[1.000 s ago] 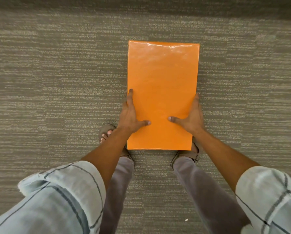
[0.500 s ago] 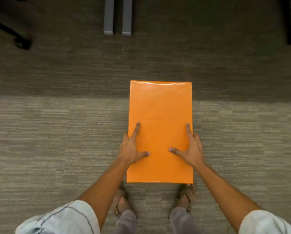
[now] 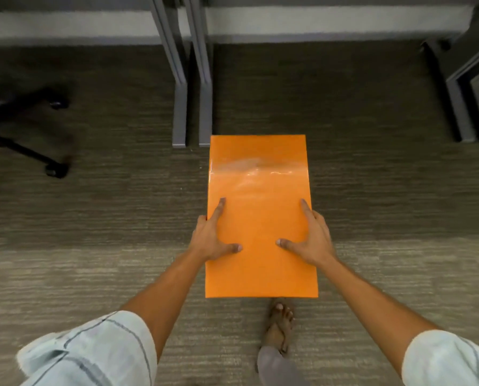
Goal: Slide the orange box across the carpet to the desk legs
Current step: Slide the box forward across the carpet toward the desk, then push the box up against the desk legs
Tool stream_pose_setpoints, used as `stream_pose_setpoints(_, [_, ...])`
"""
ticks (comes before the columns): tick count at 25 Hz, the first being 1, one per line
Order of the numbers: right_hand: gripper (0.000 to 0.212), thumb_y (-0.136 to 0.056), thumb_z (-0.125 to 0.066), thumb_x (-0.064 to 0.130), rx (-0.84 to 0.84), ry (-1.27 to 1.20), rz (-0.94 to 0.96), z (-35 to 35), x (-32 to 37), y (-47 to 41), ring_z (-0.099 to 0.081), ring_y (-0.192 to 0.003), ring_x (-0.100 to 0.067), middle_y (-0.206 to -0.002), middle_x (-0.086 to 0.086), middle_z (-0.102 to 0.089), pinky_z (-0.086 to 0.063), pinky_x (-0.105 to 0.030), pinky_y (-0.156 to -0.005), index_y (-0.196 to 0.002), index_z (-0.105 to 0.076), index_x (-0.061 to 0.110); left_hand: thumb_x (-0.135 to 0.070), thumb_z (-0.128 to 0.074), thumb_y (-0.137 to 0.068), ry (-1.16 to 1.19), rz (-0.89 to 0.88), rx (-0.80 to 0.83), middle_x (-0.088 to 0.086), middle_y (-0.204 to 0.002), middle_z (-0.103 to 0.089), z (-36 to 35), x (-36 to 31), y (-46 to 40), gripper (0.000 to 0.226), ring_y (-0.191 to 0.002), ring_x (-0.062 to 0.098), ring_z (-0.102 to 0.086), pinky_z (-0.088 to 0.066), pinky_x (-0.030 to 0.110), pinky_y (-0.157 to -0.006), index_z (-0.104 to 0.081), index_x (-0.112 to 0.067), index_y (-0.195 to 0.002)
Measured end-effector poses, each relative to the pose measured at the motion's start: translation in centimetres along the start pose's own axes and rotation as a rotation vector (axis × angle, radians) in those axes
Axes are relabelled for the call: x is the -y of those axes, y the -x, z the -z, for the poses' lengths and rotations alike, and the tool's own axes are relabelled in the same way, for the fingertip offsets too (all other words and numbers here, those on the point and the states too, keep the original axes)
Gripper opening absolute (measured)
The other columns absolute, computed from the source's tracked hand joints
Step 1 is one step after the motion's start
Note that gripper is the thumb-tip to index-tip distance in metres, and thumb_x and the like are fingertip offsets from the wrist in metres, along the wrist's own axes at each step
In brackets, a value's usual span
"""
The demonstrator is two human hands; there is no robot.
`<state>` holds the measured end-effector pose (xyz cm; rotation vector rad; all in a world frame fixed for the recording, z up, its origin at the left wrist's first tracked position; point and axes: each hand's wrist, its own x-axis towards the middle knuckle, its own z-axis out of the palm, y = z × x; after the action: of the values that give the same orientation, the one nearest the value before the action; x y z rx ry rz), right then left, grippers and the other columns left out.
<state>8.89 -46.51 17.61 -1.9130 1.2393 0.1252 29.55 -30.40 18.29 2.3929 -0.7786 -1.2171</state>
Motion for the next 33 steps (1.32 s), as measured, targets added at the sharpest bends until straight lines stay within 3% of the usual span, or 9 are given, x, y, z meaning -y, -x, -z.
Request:
stream_pose_setpoints(7, [0.121,-0.065,-0.087,0.05,-0.011,0.067,0.118,0.7,1.5,-16.5,-0.032,-0.144,-0.034,-0.161,-0.009,-0.026,-0.04,-0.046,-0.11,-0.157,-0.011,0.027,-0.045,-0.087,-0.067,-0.017,-0.061,-0.006,0.021,-0.156,-0.027,2.8,-1.7,-16.0,0.129,-0.138,0.044,-0.036,-0.042,0.048,-0.11,0.009,-0.043,-0.154])
stream_pose_setpoints(12, [0.12,-0.063,-0.09,0.044,-0.072,0.047,0.09,-1.5,0.5,-26.8,-0.031,-0.144,-0.034,-0.161,-0.011,-0.024,-0.035,-0.042,-0.111,-0.156,-0.015,0.03,-0.036,-0.089,-0.067,0.002,-0.136,-0.002,0.016,-0.161,-0.022,3.6,-1.1,-27.4,0.128,-0.146,0.038,-0.027,-0.035,0.043,-0.113,0.003,-0.039,-0.156])
stream_pose_setpoints(18, [0.107,-0.076,-0.083,0.034,-0.03,-0.03,0.184,-6.7,-1.8,-38.6,-0.026,-0.147,-0.036,-0.163,-0.017,-0.016,-0.033,-0.048,-0.116,-0.157,-0.014,0.021,-0.028,-0.09,-0.067,-0.039,-0.118,-0.074,0.013,-0.163,-0.023,4.1,1.3,-40.4,0.121,-0.145,0.036,-0.032,-0.036,0.046,-0.115,-0.01,-0.028,-0.158])
stream_pose_setpoints(22, [0.099,-0.083,-0.076,0.033,-0.007,0.008,0.245,-8.8,-2.7,-43.2,-0.022,-0.149,-0.034,-0.165,-0.014,-0.013,-0.028,-0.044,-0.118,-0.157,-0.012,0.018,-0.038,-0.082,-0.077,-0.128,-0.094,-0.105,0.016,-0.162,-0.021,2.6,3.3,-43.7,0.109,-0.145,0.039,-0.029,-0.035,0.048,-0.116,-0.01,-0.023,-0.157])
stream_pose_setpoints(24, [0.098,-0.085,-0.073,0.039,0.006,0.051,0.208,-9.0,-3.3,-43.6,-0.021,-0.149,-0.034,-0.166,-0.012,-0.012,-0.027,-0.047,-0.12,-0.157,-0.01,0.018,-0.052,-0.071,-0.082,-0.284,-0.109,-0.13,0.021,-0.164,-0.004,1.6,3.9,-43.4,0.105,-0.149,0.045,-0.014,-0.026,0.056,-0.12,-0.006,-0.02,-0.158])
stream_pose_setpoints(26, [0.104,-0.083,-0.072,0.047,0.025,0.056,0.171,-9.0,-4.0,-42.4,-0.021,-0.149,-0.035,-0.166,-0.01,-0.01,-0.029,-0.051,-0.119,-0.157,-0.006,0.018,-0.07,-0.059,-0.08,-0.471,-0.207,-0.173,0.024,-0.164,0.011,0.3,4.0,-41.9,0.109,-0.15,0.048,0.003,-0.016,0.063,-0.12,-0.003,-0.019,-0.158])
stream_pose_setpoints(29, [0.129,-0.066,-0.081,0.057,0.102,0.068,0.159,-9.2,-4.6,-39.3,-0.02,-0.149,-0.035,-0.166,-0.01,-0.006,-0.03,-0.054,-0.117,-0.157,0.002,0.021,-0.091,-0.059,-0.055,-0.661,-0.294,-0.102,0.025,-0.16,0.027,-1.5,4.3,-39.4,0.135,-0.148,0.049,0.017,-0.005,0.07,-0.118,0.008,-0.031,-0.156])
stream_pose_setpoints(33, [0.169,-0.034,-0.089,0.065,0.259,0.033,0.168,-10.4,-5.5,-37.0,-0.009,-0.151,-0.036,-0.164,-0.013,0.007,-0.028,-0.06,-0.116,-0.149,0.029,0.028,-0.082,-0.079,-0.034,-0.666,-0.221,-0.063,0.02,-0.151,0.046,-3.2,5.4,-37.8,0.158,-0.14,0.05,0.033,-0.005,0.078,-0.108,0.022,-0.044,-0.149])
